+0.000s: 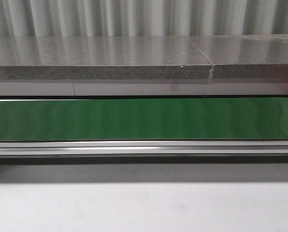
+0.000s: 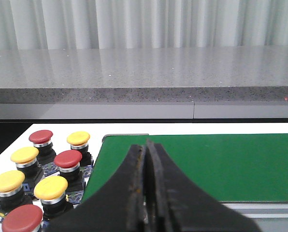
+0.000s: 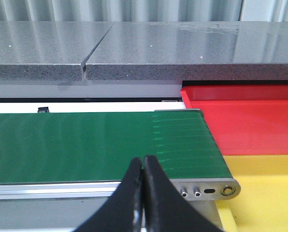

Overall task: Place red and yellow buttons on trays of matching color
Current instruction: 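Move the left gripper down toward the red push button on the table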

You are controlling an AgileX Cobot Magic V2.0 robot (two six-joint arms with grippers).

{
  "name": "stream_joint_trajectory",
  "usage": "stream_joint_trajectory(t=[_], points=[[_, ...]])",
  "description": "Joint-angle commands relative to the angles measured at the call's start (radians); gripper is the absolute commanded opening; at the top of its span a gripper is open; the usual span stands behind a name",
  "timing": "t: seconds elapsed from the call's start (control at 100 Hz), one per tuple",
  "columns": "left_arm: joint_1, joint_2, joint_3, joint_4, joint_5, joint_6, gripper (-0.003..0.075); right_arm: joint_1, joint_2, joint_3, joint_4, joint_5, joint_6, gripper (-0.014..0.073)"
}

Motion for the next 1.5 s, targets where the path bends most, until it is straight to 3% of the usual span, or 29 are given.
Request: stream_joint_trajectory(t=[0.0, 0.99, 1.49], points=[[-0.007, -0.03, 0.061, -0.005, -0.08, -0.01, -0.002, 0.001, -0.015, -0.019, -0.001, -0.077, -0.008, -0.006], [-0.007, -0.03, 0.041, 0.0, -0.132, -0.001, -0.002, 0.001, -0.015, -0.019, -0.001, -0.077, -0.008, -0.006], [-0.007, 0.049, -0.232, 0.002, 0.115, -0.001, -0.002, 0.001, -0.015, -0.019, -0.001, -0.077, -0.008, -0.006]])
